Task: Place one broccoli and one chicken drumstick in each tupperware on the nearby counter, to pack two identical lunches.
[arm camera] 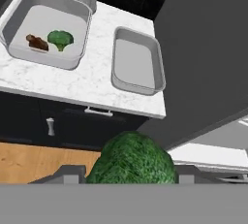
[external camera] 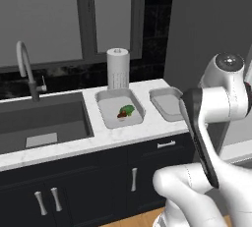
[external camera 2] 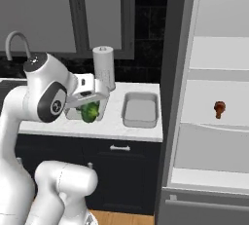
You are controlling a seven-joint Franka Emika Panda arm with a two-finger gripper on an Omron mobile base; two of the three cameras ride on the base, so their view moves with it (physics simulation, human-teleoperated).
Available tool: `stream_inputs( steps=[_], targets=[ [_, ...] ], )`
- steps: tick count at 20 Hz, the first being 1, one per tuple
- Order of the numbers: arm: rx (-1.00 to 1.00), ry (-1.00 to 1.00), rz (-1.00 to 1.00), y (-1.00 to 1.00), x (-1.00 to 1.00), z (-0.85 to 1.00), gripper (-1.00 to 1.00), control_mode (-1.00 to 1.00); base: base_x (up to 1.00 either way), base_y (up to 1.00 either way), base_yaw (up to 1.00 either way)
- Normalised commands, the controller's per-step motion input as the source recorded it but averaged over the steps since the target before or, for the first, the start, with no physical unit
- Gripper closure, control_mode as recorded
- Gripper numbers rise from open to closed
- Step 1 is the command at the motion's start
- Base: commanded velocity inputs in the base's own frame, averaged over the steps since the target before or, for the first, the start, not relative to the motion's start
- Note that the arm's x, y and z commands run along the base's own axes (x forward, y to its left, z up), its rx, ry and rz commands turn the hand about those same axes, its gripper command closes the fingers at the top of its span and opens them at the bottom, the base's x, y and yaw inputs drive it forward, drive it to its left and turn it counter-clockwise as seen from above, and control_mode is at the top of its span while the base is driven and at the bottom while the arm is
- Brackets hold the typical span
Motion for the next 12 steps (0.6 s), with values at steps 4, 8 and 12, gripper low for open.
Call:
stream_inputs(
  steps=[4, 8, 12],
  targets=[
    [0.09, 0.02, 0.05, -0.16, 1.0, -0.62, 1.0, -1.0, 0.0, 0.0, 0.0],
    [0.0, 0.08, 0.02, -0.36, 1.0, -0.76, 1.0, -1.0, 0.0, 0.0, 0.0],
    [-0.02, 0.19, 0.0, -0.32, 1.0, -0.62, 1.0, -1.0, 0.0, 0.0, 0.0]
  ],
)
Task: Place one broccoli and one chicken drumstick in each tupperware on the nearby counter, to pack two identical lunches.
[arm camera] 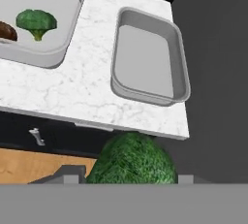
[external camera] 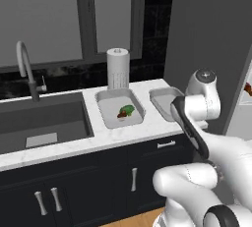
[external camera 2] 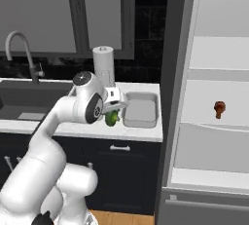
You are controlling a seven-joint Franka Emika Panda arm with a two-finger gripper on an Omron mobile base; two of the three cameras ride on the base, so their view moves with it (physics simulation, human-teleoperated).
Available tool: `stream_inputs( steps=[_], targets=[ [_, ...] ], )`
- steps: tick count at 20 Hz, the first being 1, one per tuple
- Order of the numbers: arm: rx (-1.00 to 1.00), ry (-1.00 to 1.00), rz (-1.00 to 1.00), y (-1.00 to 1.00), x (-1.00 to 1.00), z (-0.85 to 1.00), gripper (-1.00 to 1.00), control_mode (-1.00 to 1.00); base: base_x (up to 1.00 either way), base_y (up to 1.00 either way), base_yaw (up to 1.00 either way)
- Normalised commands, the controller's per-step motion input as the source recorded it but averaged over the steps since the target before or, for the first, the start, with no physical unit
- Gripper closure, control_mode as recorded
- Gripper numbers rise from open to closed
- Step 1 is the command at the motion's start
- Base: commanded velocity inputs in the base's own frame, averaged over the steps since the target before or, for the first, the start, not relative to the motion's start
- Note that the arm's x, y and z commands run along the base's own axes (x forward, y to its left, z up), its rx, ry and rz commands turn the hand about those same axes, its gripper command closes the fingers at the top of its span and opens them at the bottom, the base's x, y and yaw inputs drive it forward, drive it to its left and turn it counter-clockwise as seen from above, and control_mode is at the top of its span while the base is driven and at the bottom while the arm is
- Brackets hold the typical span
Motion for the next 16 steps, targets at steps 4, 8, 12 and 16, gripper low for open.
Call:
stream_inputs(
  steps=[4, 8, 12, 16],
  targets=[
    [0.0, 0.12, 0.0, -0.21, 1.0, -0.14, 1.0, -1.0, 0.0, 0.0, 0.0],
    [0.04, 0.06, 0.01, -0.11, 0.91, 0.0, 1.0, -1.0, 0.0, 0.0, 0.0],
    [0.0, 0.07, 0.0, -0.12, 0.96, -0.02, 1.0, -1.0, 0.0, 0.0, 0.0],
    [0.0, 0.05, 0.0, -0.15, 0.91, -0.21, 1.0, -1.0, 0.0, 0.0, 0.0]
  ],
)
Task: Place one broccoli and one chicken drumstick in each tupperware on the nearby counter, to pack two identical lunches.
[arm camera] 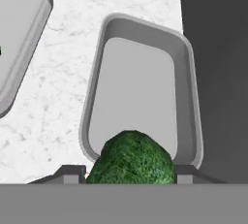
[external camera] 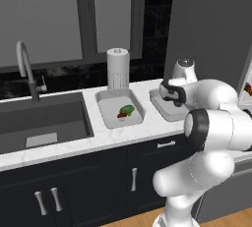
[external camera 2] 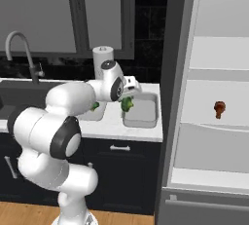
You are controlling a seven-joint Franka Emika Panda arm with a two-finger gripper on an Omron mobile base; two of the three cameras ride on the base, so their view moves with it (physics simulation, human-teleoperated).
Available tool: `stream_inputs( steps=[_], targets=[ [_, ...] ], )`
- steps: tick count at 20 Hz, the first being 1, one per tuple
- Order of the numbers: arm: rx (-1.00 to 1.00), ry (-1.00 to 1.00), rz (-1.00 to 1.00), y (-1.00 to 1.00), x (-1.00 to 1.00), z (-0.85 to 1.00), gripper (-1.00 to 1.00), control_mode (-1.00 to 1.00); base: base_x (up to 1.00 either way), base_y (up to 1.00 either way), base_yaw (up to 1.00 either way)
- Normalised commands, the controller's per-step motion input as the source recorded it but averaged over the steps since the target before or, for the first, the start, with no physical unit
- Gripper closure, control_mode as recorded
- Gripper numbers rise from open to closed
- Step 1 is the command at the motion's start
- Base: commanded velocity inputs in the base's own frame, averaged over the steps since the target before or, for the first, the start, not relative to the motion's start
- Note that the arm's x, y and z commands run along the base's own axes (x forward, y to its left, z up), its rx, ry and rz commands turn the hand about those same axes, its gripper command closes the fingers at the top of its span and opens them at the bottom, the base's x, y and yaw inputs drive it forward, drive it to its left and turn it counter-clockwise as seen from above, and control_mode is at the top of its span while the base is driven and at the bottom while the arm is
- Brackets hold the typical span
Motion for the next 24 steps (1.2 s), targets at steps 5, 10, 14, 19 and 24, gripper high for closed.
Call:
stream_inputs(
  steps=[5, 10, 14, 19, 24],
  targets=[
    [0.0, 0.0, 0.0, -0.16, 0.6, -0.42, 1.0, -1.0, 0.0, 0.0, 0.0],
    [0.0, 0.0, 0.0, -0.19, 0.53, -0.53, 1.0, -1.0, 0.0, 0.0, 0.0],
    [0.0, 0.0, 0.01, -0.19, 0.6, -0.34, -1.0, -1.0, 0.0, 0.0, 0.0],
    [0.03, 0.0, 0.1, -0.2, 0.04, 0.0, -1.0, -1.0, 0.0, 0.0, 0.0],
    [0.0, 0.0, 0.15, -0.07, 0.0, 0.17, -1.0, -1.0, 0.0, 0.0, 0.0]
  ],
)
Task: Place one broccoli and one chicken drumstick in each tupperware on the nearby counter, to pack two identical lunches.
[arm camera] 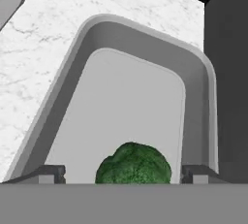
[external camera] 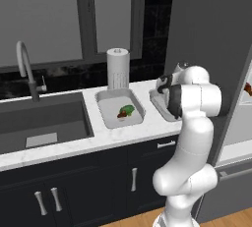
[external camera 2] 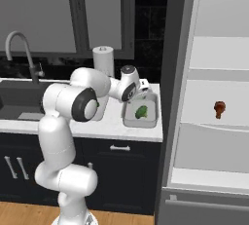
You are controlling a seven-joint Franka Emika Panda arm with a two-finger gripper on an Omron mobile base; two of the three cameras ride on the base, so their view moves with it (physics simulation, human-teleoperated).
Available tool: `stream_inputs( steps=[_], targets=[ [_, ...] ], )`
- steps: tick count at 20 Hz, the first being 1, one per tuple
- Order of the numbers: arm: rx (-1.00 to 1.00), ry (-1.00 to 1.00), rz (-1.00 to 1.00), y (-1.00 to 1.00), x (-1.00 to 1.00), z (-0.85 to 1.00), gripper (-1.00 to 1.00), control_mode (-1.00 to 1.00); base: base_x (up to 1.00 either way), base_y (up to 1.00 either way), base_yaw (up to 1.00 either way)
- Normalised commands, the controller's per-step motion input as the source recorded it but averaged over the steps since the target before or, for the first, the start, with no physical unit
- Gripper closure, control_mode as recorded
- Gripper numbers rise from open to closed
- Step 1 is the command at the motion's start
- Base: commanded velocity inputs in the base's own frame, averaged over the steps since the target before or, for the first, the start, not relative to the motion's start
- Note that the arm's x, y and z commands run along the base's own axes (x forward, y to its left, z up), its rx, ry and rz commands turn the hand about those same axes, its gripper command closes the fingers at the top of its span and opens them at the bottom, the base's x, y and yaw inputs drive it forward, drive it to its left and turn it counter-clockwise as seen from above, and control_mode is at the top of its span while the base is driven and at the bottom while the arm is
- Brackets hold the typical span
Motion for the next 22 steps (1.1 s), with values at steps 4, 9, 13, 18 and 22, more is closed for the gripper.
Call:
stream_inputs(
  steps=[4, 9, 13, 18, 22],
  targets=[
    [0.0, 0.0, 0.1, 0.02, -0.14, 0.54, -1.0, -1.0, 0.0, 0.0, 0.0],
    [0.21, 0.07, -0.06, 0.3, -0.46, 0.5, -1.0, -1.0, 0.0, 0.0, 0.0],
    [0.16, 0.11, -0.09, 0.41, -0.64, 0.64, -1.0, -1.0, 0.0, 0.0, 0.0],
    [0.06, 0.06, -0.21, 0.55, -0.88, 0.49, -1.0, -1.0, 0.0, 0.0, 0.0],
    [0.01, 0.0, -0.26, 0.32, -1.0, 0.18, -1.0, -1.0, 0.0, 0.0, 0.0]
  ],
)
